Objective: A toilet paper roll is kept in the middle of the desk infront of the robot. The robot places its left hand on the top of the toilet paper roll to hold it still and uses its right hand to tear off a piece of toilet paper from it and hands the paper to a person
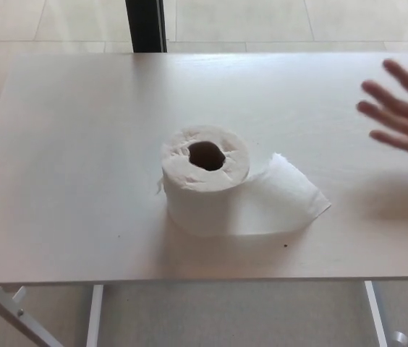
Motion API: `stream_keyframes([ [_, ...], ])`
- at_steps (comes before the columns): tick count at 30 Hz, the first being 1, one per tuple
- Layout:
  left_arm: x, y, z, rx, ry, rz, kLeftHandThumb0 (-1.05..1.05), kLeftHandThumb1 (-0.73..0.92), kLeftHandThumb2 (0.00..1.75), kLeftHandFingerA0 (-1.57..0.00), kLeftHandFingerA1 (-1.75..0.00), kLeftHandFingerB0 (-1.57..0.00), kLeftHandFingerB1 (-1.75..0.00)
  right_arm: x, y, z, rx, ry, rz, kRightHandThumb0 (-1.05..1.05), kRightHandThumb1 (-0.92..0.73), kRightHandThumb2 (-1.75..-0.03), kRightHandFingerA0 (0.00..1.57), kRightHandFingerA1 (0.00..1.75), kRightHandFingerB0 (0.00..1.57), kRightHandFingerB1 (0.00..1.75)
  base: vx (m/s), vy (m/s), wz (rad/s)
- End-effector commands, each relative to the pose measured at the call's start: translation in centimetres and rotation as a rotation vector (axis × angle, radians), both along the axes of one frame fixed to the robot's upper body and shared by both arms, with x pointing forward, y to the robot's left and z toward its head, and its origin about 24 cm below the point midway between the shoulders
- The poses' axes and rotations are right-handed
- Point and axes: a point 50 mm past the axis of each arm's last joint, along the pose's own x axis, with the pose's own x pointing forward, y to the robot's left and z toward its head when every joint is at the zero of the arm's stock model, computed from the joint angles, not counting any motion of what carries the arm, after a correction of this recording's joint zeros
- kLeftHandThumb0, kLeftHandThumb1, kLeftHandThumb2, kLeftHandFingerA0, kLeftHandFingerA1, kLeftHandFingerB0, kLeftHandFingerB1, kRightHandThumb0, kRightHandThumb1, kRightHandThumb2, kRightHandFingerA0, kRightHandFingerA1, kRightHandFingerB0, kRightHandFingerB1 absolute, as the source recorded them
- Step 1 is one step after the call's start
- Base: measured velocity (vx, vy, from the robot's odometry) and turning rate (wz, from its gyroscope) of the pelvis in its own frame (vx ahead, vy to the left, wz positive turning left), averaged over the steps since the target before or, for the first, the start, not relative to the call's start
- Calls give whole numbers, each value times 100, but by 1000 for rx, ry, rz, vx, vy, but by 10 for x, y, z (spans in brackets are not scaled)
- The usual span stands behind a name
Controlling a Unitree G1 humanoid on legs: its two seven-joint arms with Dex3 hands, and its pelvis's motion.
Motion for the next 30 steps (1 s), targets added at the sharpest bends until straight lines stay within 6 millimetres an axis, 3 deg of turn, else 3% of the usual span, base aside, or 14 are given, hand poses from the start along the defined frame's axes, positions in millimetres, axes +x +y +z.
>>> stream_keyframes([
  [1,37,-149,159,603,-247,-432,-42,75,62,-44,-59,-35,-47,67,147,56,-160,-74,575,-52,-58,-57,47,48,30,32,0,0,0],
  [3,39,-160,158,633,-237,-451,-44,75,61,-47,-58,-36,-45,69,157,51,-170,-45,607,-54,-58,-58,50,49,31,32,0,0,0],
  [4,43,-181,157,685,-234,-511,-48,56,90,-59,-71,-35,-58,75,170,40,-189,-5,652,-56,-57,-57,49,55,33,34,0,0,0],
  [5,44,-190,156,707,-233,-536,-48,56,90,-59,-71,-35,-58,77,176,35,-198,13,672,-56,-57,-57,49,55,33,34,0,0,0],
  [6,45,-202,154,750,-237,-571,-42,72,61,-61,-65,-43,-51,81,181,27,-193,45,688,-59,-57,-58,49,53,34,33,0,0,0],
  [7,47,-211,152,757,-231,-597,-41,71,61,-57,-60,-43,-49,83,186,21,-198,69,696,-68,-48,-83,48,62,31,45,0,0,0],
  [12,54,-236,141,827,-201,-656,-41,69,60,-58,-57,-43,-49,91,200,2,-220,119,733,-57,-47,-84,48,66,29,48,0,0,0],
  [20,63,-259,124,936,-135,-687,-47,69,60,-57,-61,-45,-47,101,219,-8,-245,170,750,-51,-48,-84,49,64,30,49,0,0,0],
  [21,64,-264,120,963,-140,-700,-47,69,60,-69,-93,-52,-52,104,223,-10,-257,191,751,-52,-48,-84,49,64,31,49,0,0,0],
  [24,64,-271,116,1021,-140,-711,-48,70,61,-73,-92,-56,-53,106,227,-13,-269,206,758,-51,-47,-83,50,65,31,50,0,0,0],
  [25,64,-275,114,1059,-109,-718,-50,73,61,-62,-84,-52,-51,107,230,-15,-268,218,764,-50,-47,-83,51,65,33,50,0,0,0],
  [26,64,-281,112,1075,-114,-732,-49,72,62,-57,-70,-48,-50,108,233,-17,-280,232,772,-46,-60,-58,54,59,40,37,0,0,0],
  [27,62,-290,110,1153,-124,-743,-50,72,61,-50,-62,-46,-48,108,237,-21,-293,256,781,-50,-48,-83,51,65,33,50,0,0,0],
  [30,59,-297,107,1217,-133,-755,-50,72,62,-57,-63,-46,-47,109,241,-24,-330,271,791,-51,-48,-83,51,64,35,50,0,0,0],
])
